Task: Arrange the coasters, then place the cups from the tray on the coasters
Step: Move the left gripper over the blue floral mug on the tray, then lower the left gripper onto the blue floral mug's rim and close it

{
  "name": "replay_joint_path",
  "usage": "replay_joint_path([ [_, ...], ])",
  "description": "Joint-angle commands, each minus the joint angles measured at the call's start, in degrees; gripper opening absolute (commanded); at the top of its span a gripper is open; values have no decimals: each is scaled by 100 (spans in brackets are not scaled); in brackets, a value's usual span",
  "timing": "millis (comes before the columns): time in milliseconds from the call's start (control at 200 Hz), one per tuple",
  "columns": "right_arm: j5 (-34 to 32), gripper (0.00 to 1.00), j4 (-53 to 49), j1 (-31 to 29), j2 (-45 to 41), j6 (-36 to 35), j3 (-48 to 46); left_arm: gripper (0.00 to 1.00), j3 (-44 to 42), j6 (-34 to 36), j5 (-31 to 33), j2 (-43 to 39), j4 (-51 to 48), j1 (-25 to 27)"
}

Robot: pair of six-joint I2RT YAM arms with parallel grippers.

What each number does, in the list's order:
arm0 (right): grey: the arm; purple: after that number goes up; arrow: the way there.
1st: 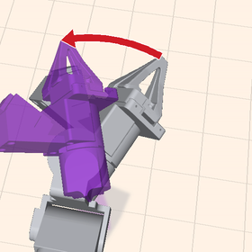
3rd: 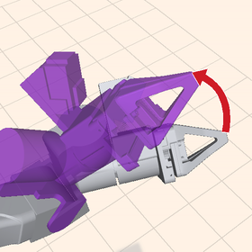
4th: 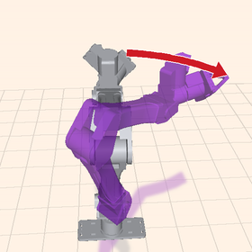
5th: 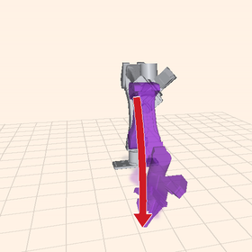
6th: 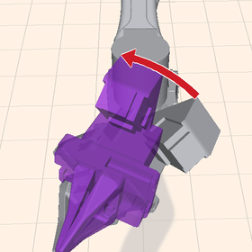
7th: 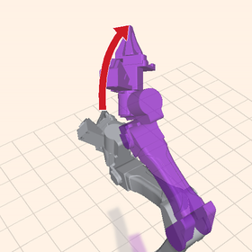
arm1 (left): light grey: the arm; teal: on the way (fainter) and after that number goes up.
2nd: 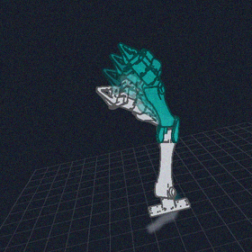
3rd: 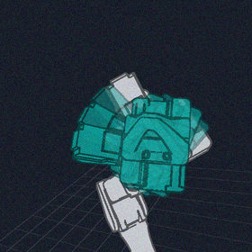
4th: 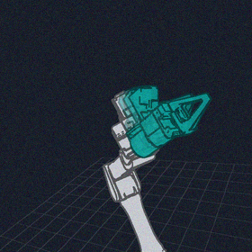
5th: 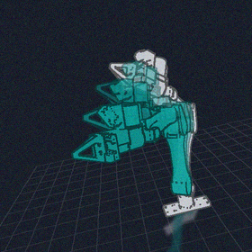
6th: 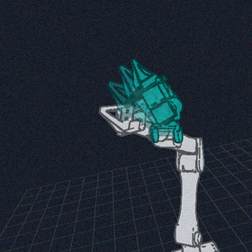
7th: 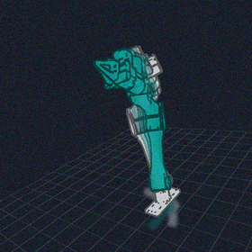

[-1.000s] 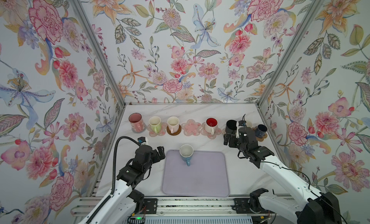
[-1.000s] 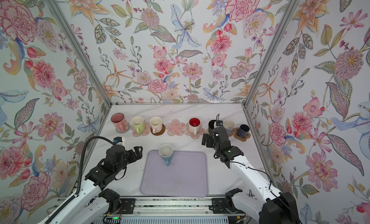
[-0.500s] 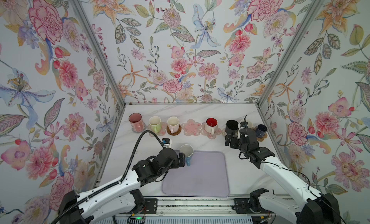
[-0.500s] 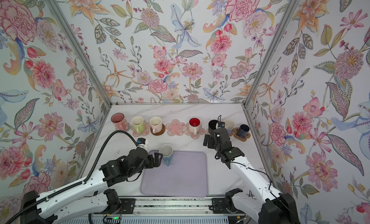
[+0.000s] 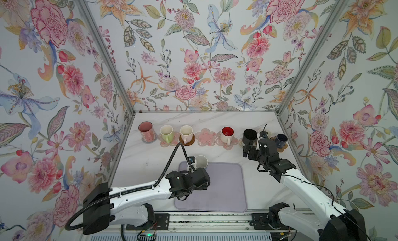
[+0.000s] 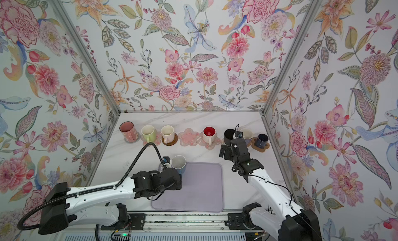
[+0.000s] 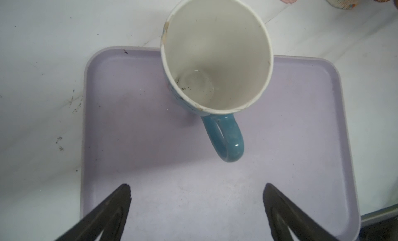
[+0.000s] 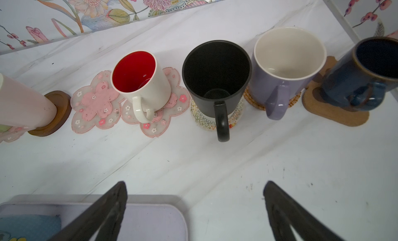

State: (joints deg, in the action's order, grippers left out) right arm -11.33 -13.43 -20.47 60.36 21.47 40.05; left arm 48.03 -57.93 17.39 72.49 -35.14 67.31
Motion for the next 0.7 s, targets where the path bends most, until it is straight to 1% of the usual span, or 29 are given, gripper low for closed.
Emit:
replay_joint_path([
  [0,15,99,-21,63,-75,76,-25,97,390,103,306,243,-261,46],
  [185,30,99,-18,78,-94,65,-50,96,632,190,326,599,-395,37],
  [345,63,99,-5,96,-10,65,-17,95,618,142,327,732,-557,-28],
  [525,120,99,25,105,14,50,-15,94,376,180,364,490,-620,-276],
  [696,118,99,30,118,-21,50,-50,91,128,355,155,163,-274,-418],
])
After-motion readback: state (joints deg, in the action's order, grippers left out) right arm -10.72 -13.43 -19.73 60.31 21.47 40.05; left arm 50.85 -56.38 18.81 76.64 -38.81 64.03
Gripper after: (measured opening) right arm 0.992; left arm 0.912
